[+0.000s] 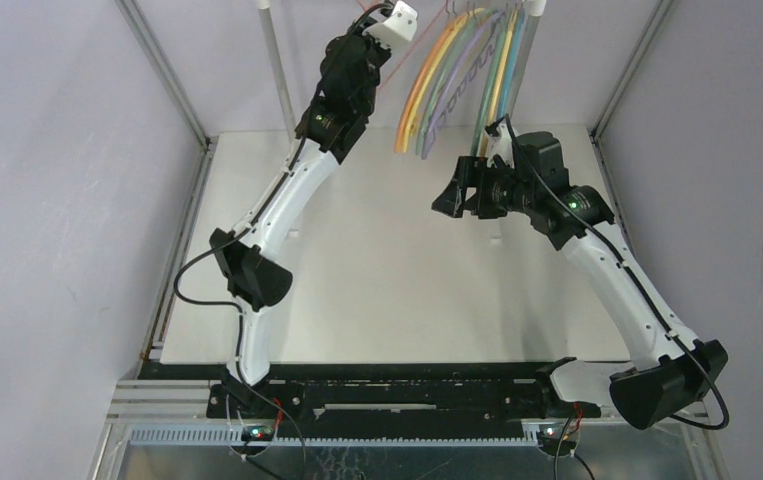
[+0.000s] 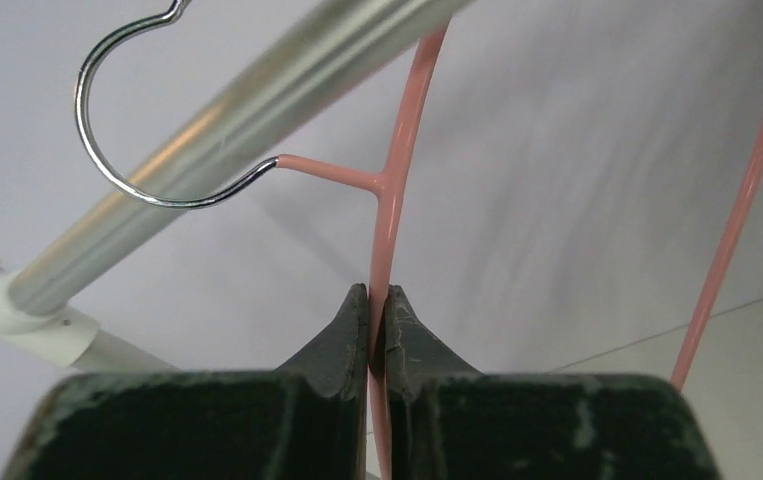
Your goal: Organize the hangers
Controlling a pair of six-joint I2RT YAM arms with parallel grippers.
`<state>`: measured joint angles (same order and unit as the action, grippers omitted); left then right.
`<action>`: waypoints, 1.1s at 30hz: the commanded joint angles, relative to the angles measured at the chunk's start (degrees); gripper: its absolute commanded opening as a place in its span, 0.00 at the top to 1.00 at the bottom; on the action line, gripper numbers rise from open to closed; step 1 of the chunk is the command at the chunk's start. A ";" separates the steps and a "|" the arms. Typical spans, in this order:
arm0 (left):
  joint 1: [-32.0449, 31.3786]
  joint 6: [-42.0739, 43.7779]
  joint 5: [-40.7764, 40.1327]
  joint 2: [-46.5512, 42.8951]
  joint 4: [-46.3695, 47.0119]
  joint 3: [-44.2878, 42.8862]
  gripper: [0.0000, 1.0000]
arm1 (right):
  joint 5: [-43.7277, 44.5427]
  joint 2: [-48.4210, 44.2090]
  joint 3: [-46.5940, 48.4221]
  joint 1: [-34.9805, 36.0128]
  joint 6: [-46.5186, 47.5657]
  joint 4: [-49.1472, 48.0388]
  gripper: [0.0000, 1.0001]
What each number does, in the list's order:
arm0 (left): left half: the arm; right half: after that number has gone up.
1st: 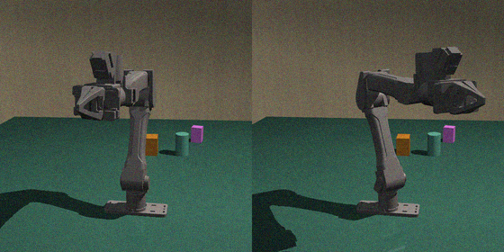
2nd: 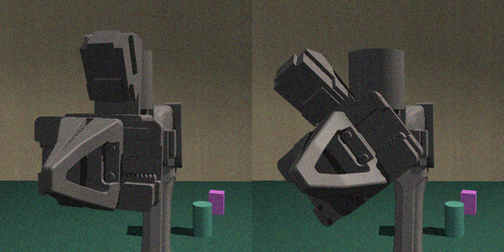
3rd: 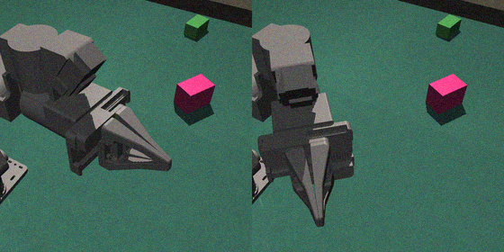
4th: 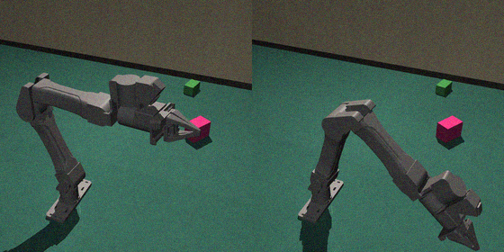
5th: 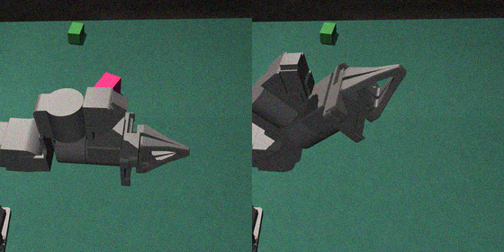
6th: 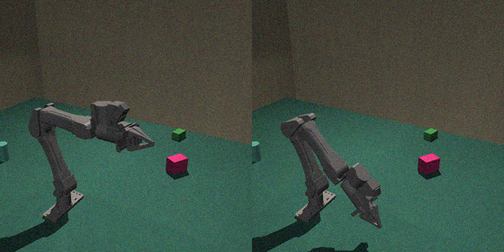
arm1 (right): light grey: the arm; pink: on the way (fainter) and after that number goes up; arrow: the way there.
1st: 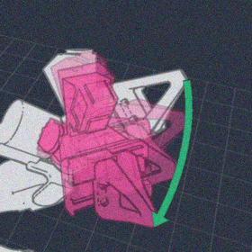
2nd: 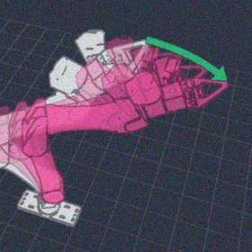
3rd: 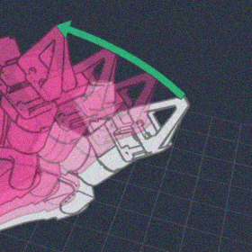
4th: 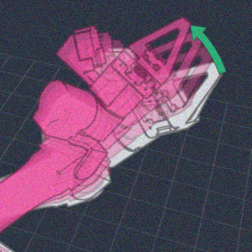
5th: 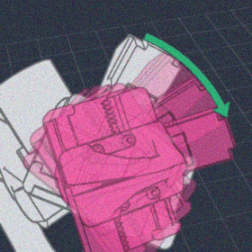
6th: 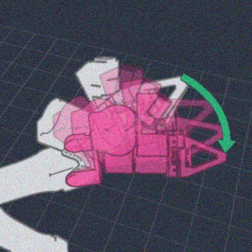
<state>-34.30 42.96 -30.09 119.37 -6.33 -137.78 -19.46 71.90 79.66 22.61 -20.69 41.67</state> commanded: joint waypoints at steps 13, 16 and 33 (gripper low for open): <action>0.54 -6.79 2.91 -2.21 -3.07 1.92 0.39 | -0.68 -0.89 -1.18 -1.12 -0.14 -2.47 0.13; 0.53 -8.51 1.27 -4.38 -3.41 2.54 0.19 | -0.75 -1.47 -1.56 -1.24 -0.14 -2.56 0.11; 0.98 -23.04 9.77 -30.27 -11.89 27.81 0.01 | 2.15 -4.79 -4.87 -1.17 2.03 -2.73 0.00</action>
<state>-33.78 25.69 -23.73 95.26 -17.65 -114.06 -18.22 69.49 75.77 21.82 -20.47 41.23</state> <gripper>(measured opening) 0.995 0.998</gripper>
